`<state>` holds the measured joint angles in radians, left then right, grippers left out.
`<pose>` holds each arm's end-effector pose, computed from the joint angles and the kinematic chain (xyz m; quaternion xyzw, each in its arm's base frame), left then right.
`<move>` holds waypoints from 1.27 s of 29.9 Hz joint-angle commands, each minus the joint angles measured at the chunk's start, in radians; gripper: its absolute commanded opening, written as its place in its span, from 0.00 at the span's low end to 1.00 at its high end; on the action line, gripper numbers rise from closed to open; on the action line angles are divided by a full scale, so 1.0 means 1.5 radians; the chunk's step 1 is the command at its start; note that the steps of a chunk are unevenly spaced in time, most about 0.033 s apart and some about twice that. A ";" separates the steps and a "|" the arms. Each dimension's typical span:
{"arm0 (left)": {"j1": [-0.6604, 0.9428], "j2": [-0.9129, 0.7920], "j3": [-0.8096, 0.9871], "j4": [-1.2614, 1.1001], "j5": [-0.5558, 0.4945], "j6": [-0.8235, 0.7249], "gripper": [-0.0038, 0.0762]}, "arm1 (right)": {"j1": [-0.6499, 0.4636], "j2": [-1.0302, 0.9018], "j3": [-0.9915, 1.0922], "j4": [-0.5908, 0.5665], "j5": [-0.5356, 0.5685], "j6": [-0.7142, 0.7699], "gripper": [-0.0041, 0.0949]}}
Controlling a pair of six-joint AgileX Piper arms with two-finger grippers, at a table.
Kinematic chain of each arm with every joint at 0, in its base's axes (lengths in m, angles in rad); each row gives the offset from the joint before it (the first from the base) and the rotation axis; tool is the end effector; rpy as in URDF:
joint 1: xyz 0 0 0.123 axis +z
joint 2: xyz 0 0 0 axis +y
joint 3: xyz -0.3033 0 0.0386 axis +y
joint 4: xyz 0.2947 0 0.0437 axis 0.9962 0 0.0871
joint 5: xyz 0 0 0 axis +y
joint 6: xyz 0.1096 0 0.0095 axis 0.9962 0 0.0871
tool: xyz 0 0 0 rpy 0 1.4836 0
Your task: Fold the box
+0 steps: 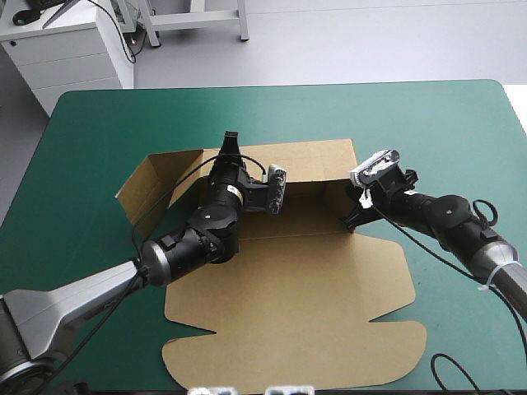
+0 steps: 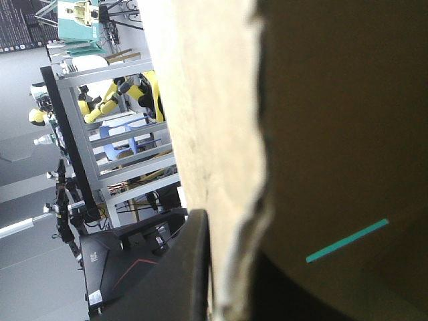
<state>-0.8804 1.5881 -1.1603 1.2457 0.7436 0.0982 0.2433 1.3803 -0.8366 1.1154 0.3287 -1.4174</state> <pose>0.3082 -0.2622 0.2936 0.6544 0.5447 0.3754 0.3664 0.3241 0.1134 0.2531 -0.3106 0.8221 0.1111 0.4640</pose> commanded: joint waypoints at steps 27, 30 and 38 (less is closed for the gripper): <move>-0.120 -0.049 -0.087 -0.067 -0.015 -0.086 0.60 | 0.011 -0.019 -0.024 -0.217 -0.066 0.318 0.03; -0.145 -0.069 -0.089 -0.067 -0.011 -0.087 0.62 | 0.011 -0.019 -0.024 -0.217 -0.069 0.331 0.03; -0.181 -0.126 -0.091 -0.023 -0.011 -0.087 0.48 | 0.010 -0.021 -0.024 -0.234 -0.092 0.341 0.02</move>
<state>-1.1420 1.4643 -1.2596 1.1310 0.7314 -0.0156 0.2606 1.3793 -0.8492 0.7710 0.2257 -0.9105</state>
